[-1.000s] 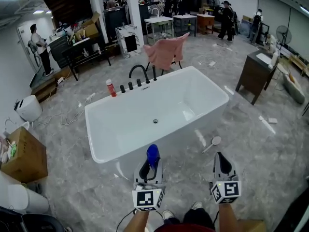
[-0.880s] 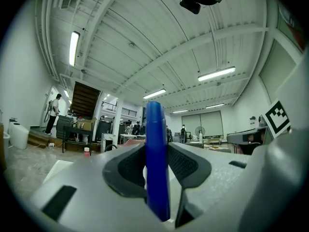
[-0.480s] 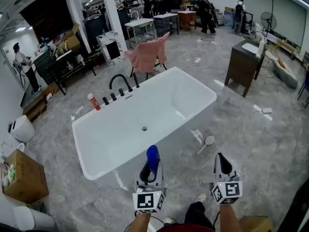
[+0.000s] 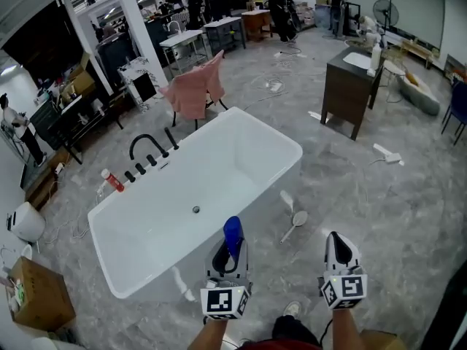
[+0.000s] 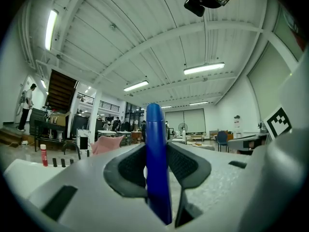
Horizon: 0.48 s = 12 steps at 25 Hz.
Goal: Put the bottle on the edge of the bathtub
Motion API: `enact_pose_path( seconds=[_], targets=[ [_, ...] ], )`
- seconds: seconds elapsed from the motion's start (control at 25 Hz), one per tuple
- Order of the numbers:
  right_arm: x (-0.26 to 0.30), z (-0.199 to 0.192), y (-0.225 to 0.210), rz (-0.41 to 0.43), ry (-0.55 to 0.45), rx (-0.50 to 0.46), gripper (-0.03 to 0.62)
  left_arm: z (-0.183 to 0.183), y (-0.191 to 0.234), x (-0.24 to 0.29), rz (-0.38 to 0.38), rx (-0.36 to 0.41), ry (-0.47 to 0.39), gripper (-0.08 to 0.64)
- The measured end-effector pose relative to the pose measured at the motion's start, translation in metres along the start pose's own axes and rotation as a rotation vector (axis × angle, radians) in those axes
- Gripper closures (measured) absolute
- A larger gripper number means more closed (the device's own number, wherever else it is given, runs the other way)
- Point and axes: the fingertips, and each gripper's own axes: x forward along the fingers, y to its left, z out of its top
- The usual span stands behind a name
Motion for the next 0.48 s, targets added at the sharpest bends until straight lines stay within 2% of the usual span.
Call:
enact_pose_path(
  seconds=[0.28,0.48],
  targets=[
    [0.034,0.005,-0.12,-0.081,0.004,0.024,0.595,-0.004,-0.071,0.108,-0.071,-0.006,0.02,0.42],
    [0.051,0.009,-0.178,-0.122,0.002,0.029,0.595,-0.003,-0.099,0.161,-0.09,-0.031,0.014,0.42]
  ],
)
